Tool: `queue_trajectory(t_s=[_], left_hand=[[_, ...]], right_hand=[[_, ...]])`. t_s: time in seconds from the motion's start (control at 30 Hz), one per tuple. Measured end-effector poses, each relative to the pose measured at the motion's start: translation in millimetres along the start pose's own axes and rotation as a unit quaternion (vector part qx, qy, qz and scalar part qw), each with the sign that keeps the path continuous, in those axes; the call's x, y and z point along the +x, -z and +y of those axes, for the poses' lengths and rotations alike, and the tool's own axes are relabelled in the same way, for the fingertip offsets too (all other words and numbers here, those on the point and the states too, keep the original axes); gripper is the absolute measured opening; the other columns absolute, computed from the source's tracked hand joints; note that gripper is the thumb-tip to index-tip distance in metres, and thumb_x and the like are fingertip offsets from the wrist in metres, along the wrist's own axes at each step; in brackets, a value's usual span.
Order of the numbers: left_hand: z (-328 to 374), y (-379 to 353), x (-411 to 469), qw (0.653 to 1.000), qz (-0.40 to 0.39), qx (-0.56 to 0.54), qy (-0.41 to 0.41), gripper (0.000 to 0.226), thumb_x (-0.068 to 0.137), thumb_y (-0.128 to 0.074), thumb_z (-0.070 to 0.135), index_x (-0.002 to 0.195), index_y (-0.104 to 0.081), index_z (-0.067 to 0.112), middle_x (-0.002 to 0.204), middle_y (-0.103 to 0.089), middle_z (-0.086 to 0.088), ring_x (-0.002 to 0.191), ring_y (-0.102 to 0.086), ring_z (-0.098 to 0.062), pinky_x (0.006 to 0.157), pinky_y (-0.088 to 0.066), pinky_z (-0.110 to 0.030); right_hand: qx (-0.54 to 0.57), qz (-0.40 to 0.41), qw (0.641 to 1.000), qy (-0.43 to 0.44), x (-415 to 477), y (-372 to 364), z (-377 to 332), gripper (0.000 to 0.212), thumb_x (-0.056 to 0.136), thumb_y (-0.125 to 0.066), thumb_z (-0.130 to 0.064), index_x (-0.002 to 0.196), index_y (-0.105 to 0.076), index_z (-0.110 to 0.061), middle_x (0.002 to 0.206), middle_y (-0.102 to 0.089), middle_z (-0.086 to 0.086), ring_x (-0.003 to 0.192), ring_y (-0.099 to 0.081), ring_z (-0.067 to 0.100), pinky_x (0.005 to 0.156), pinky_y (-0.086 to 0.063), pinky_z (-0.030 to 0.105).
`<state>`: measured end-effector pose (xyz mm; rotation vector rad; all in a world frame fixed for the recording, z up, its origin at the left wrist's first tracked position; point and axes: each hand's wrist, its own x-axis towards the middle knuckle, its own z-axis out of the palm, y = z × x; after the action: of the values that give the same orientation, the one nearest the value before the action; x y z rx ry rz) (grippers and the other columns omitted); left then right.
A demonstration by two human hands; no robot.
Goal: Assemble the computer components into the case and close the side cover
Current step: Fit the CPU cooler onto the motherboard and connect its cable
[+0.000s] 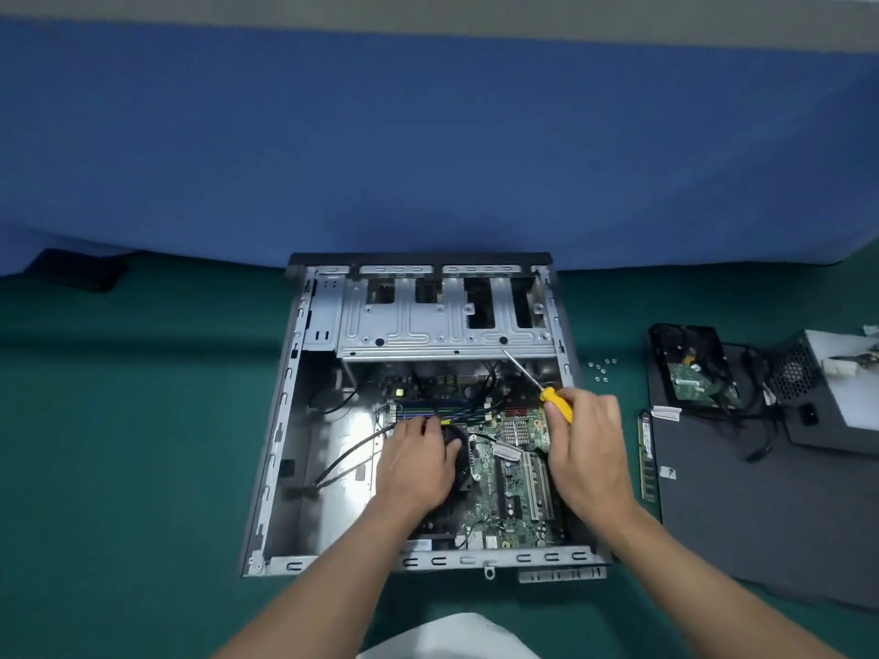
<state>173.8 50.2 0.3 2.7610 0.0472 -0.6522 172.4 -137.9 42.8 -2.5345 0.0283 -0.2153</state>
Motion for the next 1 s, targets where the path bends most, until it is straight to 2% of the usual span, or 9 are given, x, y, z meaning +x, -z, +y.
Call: queue_trajectory(t_s=[0.1,0.2,0.27,0.33,0.43,0.57,0.67,0.83,1.0], left_hand=[[12.7,-2.9,-3.4,0.999,0.000,0.014,0.039,0.061,0.102,-0.031,0.048,0.149,-0.026,0.010,0.153,-0.032,-0.011,0.143,-0.023,-0.027,0.119,-0.016,-0.037],[22.4,-3.8,-3.1,0.997,0.003,0.019,0.074,0.064,0.101,-0.030,0.050,0.150,-0.025,0.010,0.156,-0.028,-0.011,0.145,-0.019,-0.029,0.120,-0.016,-0.039],[28.6,-6.1,-4.5,0.996,0.009,0.015,0.089,0.067,0.100,-0.030,0.053,0.151,-0.023,0.010,0.157,-0.024,-0.011,0.146,-0.014,-0.030,0.120,-0.014,-0.040],[34.0,-9.4,-6.5,0.995,0.010,0.024,0.097,0.072,0.099,-0.031,0.055,0.152,-0.017,0.009,0.160,-0.017,-0.011,0.148,-0.006,-0.030,0.121,-0.008,-0.040],[37.0,-12.7,-8.9,0.994,-0.001,0.026,0.107,0.076,0.098,-0.036,0.055,0.154,-0.007,0.011,0.163,-0.005,-0.008,0.149,0.005,-0.028,0.121,-0.003,-0.039],[35.5,-13.3,-13.6,0.993,-0.014,0.004,0.119,0.078,0.098,-0.041,0.052,0.155,0.000,0.017,0.163,0.005,-0.002,0.148,0.013,-0.025,0.120,-0.005,-0.040],[37.8,-15.4,-17.4,0.993,-0.005,0.007,0.121,0.076,0.099,-0.040,0.050,0.155,0.000,0.018,0.163,0.006,0.000,0.149,0.012,-0.025,0.120,-0.008,-0.040],[40.9,-16.6,-20.7,0.992,0.006,0.010,0.125,0.072,0.101,-0.040,0.045,0.156,-0.002,0.018,0.163,0.004,0.002,0.149,0.008,-0.023,0.119,-0.012,-0.037],[42.6,-15.5,-22.8,0.992,0.007,0.003,0.123,0.070,0.101,-0.041,0.043,0.156,-0.004,0.018,0.163,0.002,0.003,0.150,0.007,-0.021,0.119,-0.014,-0.036]], right_hand=[[0.112,0.059,0.990,-0.068,3.6,7.1,10.2,0.017,0.099,-0.048,-0.019,0.108,-0.055,-0.007,0.092,-0.049,-0.004,0.088,-0.037,0.008,0.071,-0.026,0.020],[0.184,0.094,0.961,-0.183,7.4,14.9,37.0,0.011,0.099,-0.046,-0.022,0.106,-0.050,-0.015,0.096,-0.051,-0.001,0.094,-0.045,0.017,0.078,-0.033,0.029],[0.182,0.067,0.950,-0.245,5.8,15.3,62.0,0.011,0.098,-0.047,-0.016,0.106,-0.050,-0.009,0.103,-0.055,0.006,0.099,-0.046,0.023,0.085,-0.038,0.038],[0.149,0.019,0.951,-0.271,1.9,9.4,86.0,0.014,0.097,-0.049,-0.008,0.108,-0.049,0.000,0.107,-0.056,0.015,0.103,-0.046,0.029,0.090,-0.038,0.045],[0.085,-0.047,0.959,-0.266,-0.9,-3.6,110.4,0.018,0.096,-0.049,-0.005,0.111,-0.049,0.005,0.110,-0.055,0.022,0.107,-0.046,0.036,0.092,-0.037,0.046],[0.028,-0.112,0.969,-0.221,4.2,-20.7,125.6,0.023,0.096,-0.049,-0.008,0.114,-0.048,0.006,0.115,-0.054,0.024,0.111,-0.043,0.038,0.096,-0.035,0.047],[-0.016,-0.140,0.972,-0.189,11.4,-28.7,135.1,0.025,0.097,-0.047,-0.012,0.116,-0.047,0.004,0.119,-0.052,0.023,0.113,-0.042,0.036,0.098,-0.034,0.045],[-0.121,-0.187,0.967,-0.124,14.7,-29.7,150.7,0.025,0.099,-0.044,-0.022,0.111,-0.051,-0.002,0.115,-0.052,0.018,0.108,-0.045,0.032,0.093,-0.037,0.041],[-0.114,-0.213,0.962,-0.129,18.0,-26.6,152.2,0.022,0.100,-0.041,-0.025,0.106,-0.048,-0.005,0.109,-0.054,0.017,0.103,-0.049,0.034,0.084,-0.043,0.042]])
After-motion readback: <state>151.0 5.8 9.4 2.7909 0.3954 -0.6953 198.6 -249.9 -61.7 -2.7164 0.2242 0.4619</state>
